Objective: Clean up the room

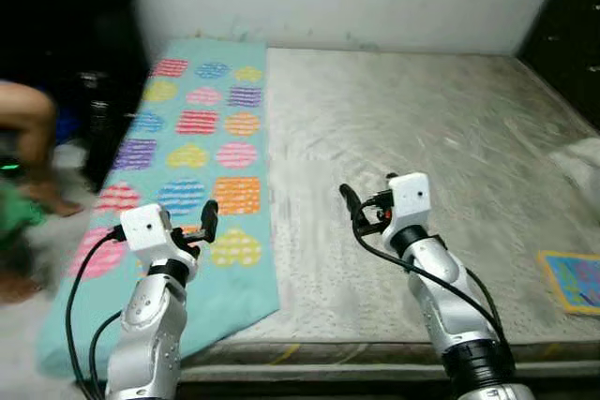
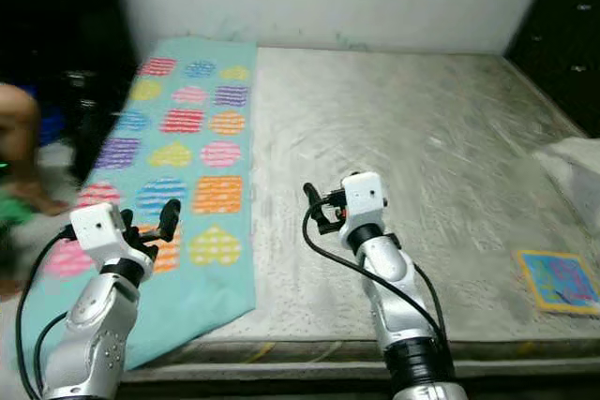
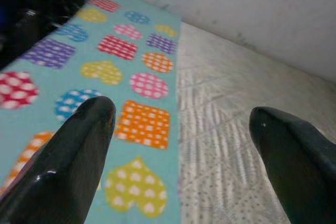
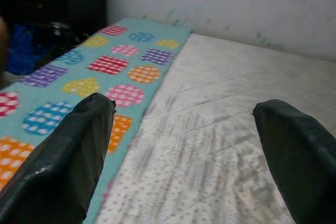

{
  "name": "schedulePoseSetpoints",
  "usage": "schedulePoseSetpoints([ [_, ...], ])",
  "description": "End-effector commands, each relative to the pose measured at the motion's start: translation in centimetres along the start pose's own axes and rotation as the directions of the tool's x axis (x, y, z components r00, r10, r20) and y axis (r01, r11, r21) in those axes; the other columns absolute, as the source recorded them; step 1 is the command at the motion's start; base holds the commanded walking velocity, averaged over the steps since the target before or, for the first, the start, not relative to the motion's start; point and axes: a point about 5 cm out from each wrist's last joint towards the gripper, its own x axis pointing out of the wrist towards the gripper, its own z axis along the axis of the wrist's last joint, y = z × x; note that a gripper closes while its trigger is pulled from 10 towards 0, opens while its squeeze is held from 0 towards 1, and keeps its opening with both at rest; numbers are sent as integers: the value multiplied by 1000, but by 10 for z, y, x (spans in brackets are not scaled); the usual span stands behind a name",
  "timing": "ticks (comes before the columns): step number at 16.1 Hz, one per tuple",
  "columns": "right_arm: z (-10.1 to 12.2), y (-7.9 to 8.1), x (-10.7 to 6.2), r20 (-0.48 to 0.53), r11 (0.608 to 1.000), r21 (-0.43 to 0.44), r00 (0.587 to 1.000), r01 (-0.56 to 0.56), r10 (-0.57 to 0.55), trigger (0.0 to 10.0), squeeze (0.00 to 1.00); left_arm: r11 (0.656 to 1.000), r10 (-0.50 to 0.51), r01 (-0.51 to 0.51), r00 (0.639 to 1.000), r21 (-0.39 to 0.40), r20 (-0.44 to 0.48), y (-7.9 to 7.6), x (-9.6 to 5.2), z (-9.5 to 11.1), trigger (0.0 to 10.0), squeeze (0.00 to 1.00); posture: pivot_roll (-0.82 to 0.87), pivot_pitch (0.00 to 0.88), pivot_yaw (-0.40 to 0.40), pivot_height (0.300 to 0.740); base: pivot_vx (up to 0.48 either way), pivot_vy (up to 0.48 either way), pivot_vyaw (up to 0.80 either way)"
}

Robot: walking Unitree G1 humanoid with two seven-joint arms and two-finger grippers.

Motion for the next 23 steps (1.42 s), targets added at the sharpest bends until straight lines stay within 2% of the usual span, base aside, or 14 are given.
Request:
schedulePoseSetpoints([
  [1, 4, 0, 3, 6, 1000, -4, 1000, -10, 10, 10000, 0, 1000, 20, -20, 1000, 4, 13, 2, 1, 3, 10000, 0, -97, 47, -34, 740, 0, 480, 0],
  [4, 7, 0, 7, 7, 1000, 2, 1000, -15, 15, 10000, 0, 1000, 25, -25, 1000, -4, 18, -1, 2, 4, 10000, 0, -100, 45, -45, 740, 0, 480, 0],
  [7, 7, 0, 6, 3, 1000, -3, 1000, -20, 20, 10000, 0, 1000, 29, -29, 999, -9, 15, -1, 2, 3, 10000, 0, -102, 46, -48, 740, 0, 480, -637],
  [12, 3, 0, 3, -12, 1000, -1, 1000, -22, 22, 10000, 0, 999, 33, -33, 999, -19, 5, -1, 1, 1, 10000, 0, -100, 51, -45, 740, 0, 480, 0],
  [16, 0, 0, 3, -27, 1000, 7, 999, -21, 21, 10000, 0, 1000, 15, -15, 1000, -25, 11, -1, 0, 1, 10000, 0, -96, 53, -37, 740, 0, 0, 0],
  [20, -1, 1, 1, -29, 1000, 9, 999, -16, 16, 10000, 0, 1000, 4, -4, 1000, -26, 15, 0, -1, 2, 10000, 0, -96, 56, -34, 740, 0, 0, -633],
  [23, -2, 0, 1, -33, 1000, 9, 999, -11, 11, 10000, 0, 1000, 1, -1, 1000, -26, 13, 0, -1, 2, 10000, 0, -97, 58, -35, 740, 275, 0, 0],
])
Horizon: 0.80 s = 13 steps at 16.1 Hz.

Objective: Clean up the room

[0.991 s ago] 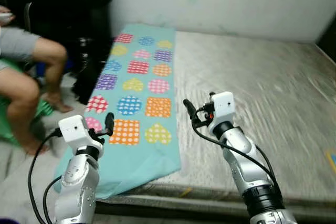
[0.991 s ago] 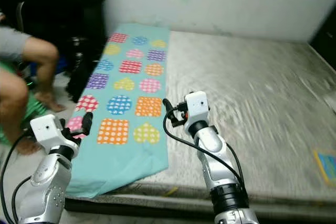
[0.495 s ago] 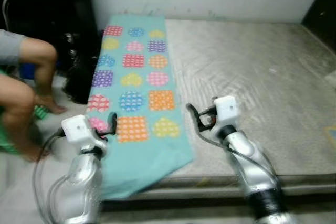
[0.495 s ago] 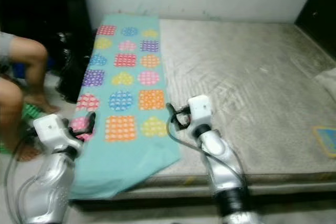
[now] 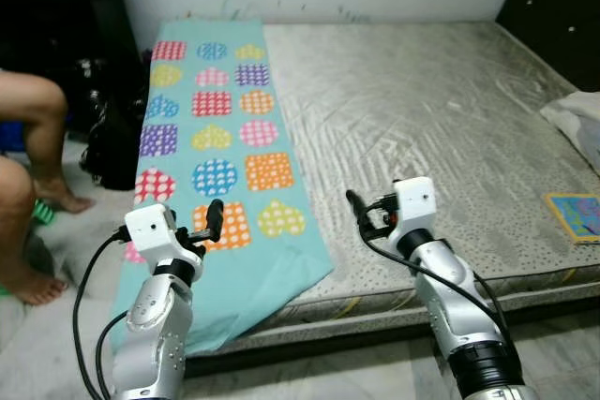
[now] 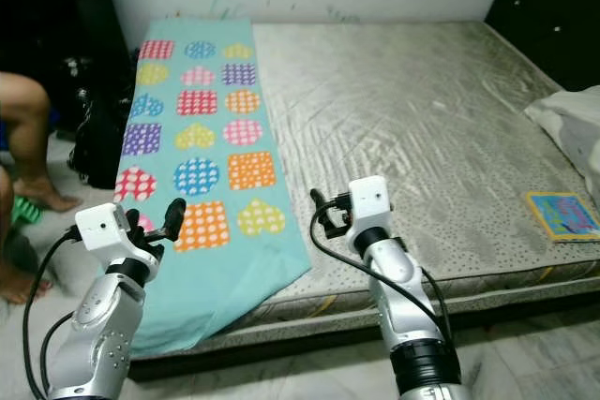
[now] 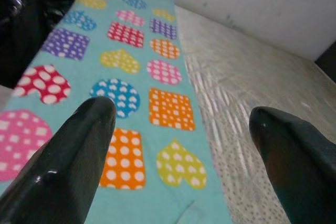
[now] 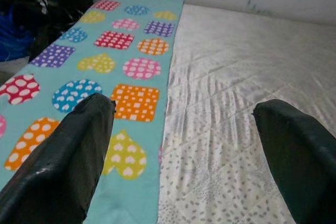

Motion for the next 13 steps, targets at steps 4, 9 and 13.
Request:
schedulePoseSetpoints([
  [4, 4, 4, 3, 11, 1000, -4, 1000, -10, 10, 10000, 0, 1000, 19, -19, 1000, -1, 2, 3, 0, 2, 10000, 0, -97, 59, -35, 740, 0, 0, 0],
  [9, 2, 3, 2, -4, 1000, -8, 1000, -8, 8, 10000, 0, 1000, 20, -20, 1000, -19, 4, 3, 0, 2, 10000, 0, -100, 58, -35, 740, 0, 78, 0],
  [13, 3, 2, 3, 0, 1000, -9, 1000, -6, 6, 10000, 0, 1000, 26, -26, 1000, -14, -5, 3, 0, 2, 10000, 0, -99, 57, -36, 740, 0, 480, 0],
])
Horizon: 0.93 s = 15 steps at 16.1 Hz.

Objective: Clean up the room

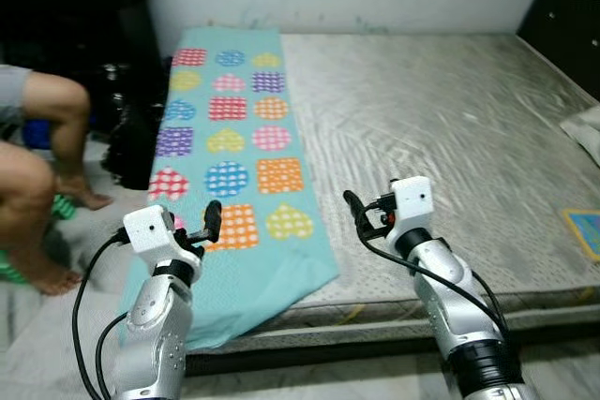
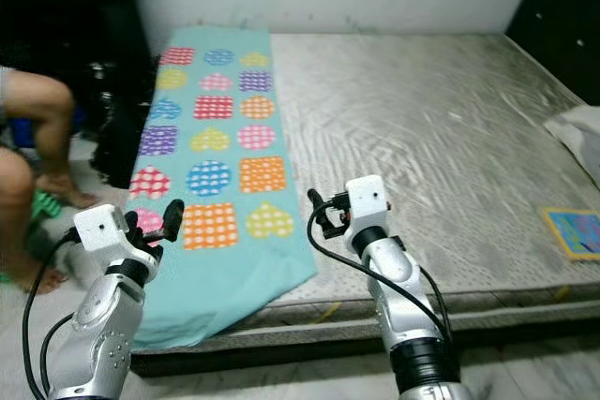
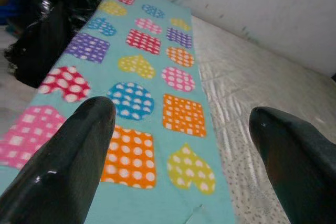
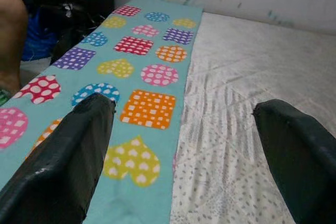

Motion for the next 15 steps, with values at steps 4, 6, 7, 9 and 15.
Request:
schedulePoseSetpoints([
  [4, 2, 2, 2, 3, 1000, -2, 1000, 1, -1, 10000, 0, 1000, 17, -17, 1000, 9, 8, 4, 0, 4, 10000, 0, -100, 57, -33, 740, 0, 360, 0],
  [6, 3, 1, 2, 4, 1000, -3, 1000, 3, -3, 10000, 0, 1000, 11, -11, 1000, 2, 22, 4, 0, 5, 10000, 0, -100, 59, -33, 740, 0, 0, 0],
  [7, 3, 1, 2, 5, 1000, -3, 1000, 2, -2, 10000, 0, 1000, 8, -8, 1000, -1, 26, 3, 0, 6, 10000, 0, -100, 59, -33, 740, 0, 0, 0],
  [9, 3, 2, 2, 6, 1000, -4, 1000, 0, 0, 10000, 0, 1000, 2, -2, 1000, -9, 30, 3, 0, 6, 10000, 0, -100, 59, -33, 740, 0, 0, 0],
  [15, 4, 1, 2, 10, 1000, -4, 1000, 3, -3, 10000, 0, 1000, -11, 11, 1000, -6, 29, 2, 0, 6, 10000, 0, -100, 64, -34, 740, 250, 0, 0],
])
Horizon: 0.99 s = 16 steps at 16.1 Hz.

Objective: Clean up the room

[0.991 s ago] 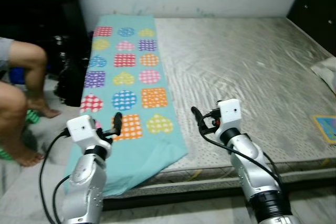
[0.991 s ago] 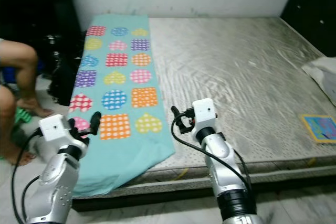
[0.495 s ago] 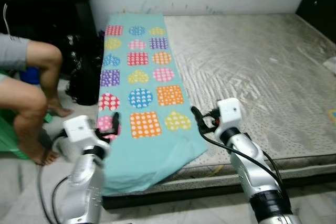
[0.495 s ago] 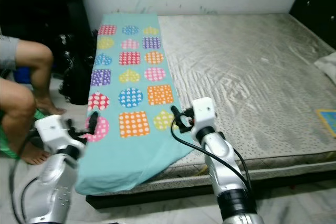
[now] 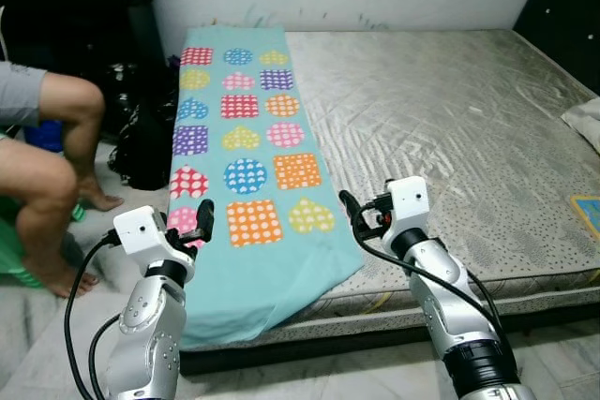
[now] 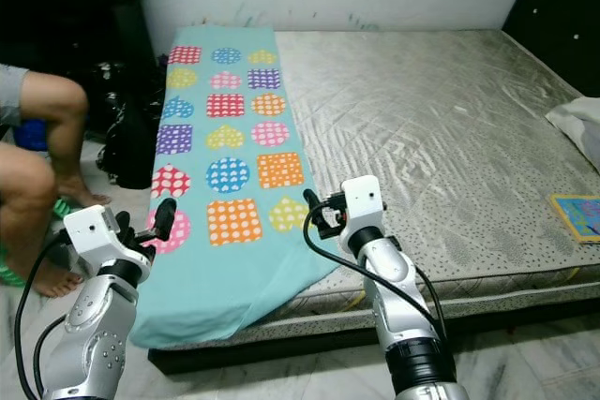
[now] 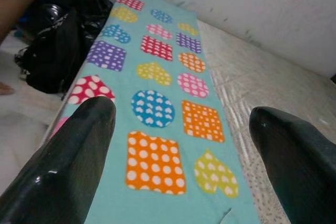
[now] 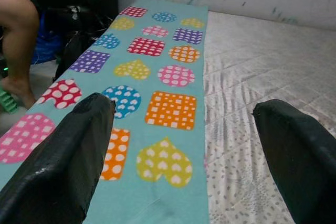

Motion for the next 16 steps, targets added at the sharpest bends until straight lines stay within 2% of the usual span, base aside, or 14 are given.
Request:
schedulePoseSetpoints([
  [1, 3, -3, 1, 7, 1000, -10, 1000, 12, -12, 10000, 0, 1000, -17, 17, 1000, 2, 11, -2, 0, 3, 10000, 0, -100, 64, -34, 740, 307, 0, 0],
  [4, 3, -3, 0, 9, 1000, -11, 1000, 17, -17, 10000, 0, 1000, -14, 14, 1000, 6, 7, -2, 0, 3, 10000, 0, -100, 60, -31, 740, 279, 0, 0],
  [12, 3, -11, -1, 9, 999, -21, 999, 40, -40, 10000, 0, 1000, -11, 11, 1000, 16, -7, 0, 1, 1, 10000, 0, -98, 51, -24, 740, 0, 0, 0],
  [16, 3, -10, 0, 8, 999, -15, 999, 39, -39, 10000, 0, 1000, -15, 15, 1000, 16, -9, -1, 1, 1, 10000, 0, -97, 49, -25, 740, 0, 0, -744],
])
